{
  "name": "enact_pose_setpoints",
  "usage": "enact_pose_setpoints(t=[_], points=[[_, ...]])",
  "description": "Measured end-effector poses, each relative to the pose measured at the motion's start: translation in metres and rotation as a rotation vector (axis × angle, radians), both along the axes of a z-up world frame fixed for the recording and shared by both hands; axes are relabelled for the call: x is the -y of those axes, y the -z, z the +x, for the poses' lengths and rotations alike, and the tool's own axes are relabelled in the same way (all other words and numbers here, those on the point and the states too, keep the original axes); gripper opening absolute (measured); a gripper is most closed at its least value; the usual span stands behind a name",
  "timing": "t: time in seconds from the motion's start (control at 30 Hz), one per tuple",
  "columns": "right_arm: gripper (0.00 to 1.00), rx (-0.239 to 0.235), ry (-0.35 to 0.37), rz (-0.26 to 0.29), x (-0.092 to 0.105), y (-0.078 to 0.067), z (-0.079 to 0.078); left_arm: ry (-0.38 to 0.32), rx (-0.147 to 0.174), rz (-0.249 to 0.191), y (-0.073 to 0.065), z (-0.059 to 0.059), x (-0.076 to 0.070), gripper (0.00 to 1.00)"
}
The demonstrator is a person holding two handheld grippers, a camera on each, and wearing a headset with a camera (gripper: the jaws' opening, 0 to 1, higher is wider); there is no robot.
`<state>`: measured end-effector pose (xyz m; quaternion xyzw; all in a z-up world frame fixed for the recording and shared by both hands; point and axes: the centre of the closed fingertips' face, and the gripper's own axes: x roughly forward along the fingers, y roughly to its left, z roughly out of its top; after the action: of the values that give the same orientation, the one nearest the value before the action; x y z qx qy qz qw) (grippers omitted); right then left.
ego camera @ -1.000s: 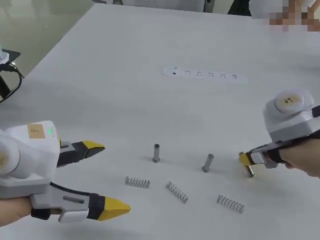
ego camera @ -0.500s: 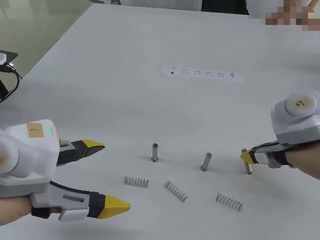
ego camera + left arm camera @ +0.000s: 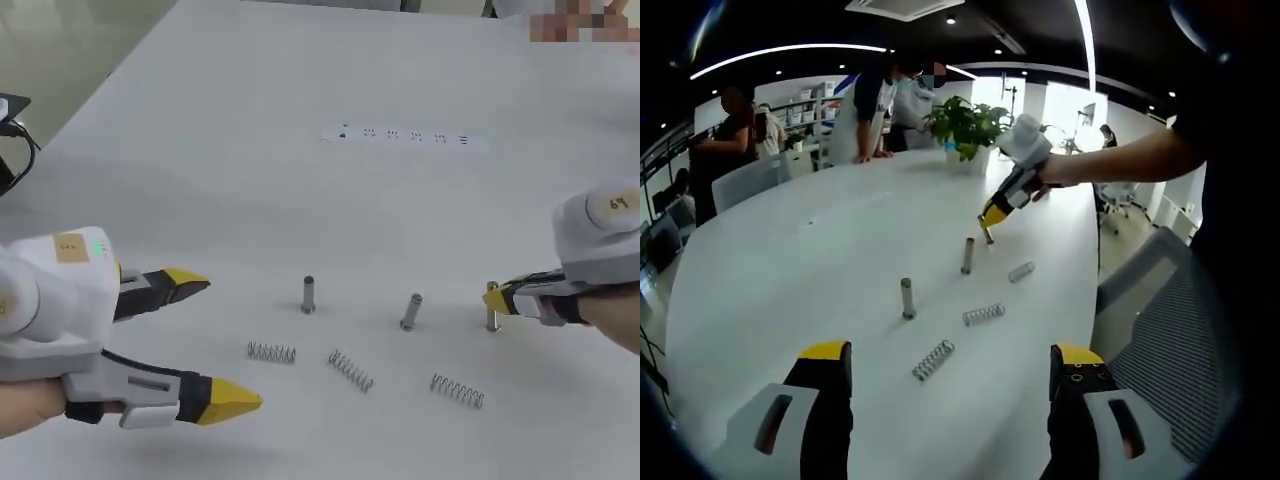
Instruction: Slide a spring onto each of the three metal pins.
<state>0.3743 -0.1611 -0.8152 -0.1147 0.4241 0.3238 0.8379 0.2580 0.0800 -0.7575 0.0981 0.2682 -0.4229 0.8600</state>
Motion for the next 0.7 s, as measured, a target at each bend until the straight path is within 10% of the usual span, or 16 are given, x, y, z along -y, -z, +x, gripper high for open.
enact_pose_setpoints(t=[0.7], points=[[0.05, 0.145, -0.053, 0.009, 0.0013, -0.0067, -0.0065, -0.001, 0.001, 0.002, 0.0026, 0.0009, 0.0015, 0.77]])
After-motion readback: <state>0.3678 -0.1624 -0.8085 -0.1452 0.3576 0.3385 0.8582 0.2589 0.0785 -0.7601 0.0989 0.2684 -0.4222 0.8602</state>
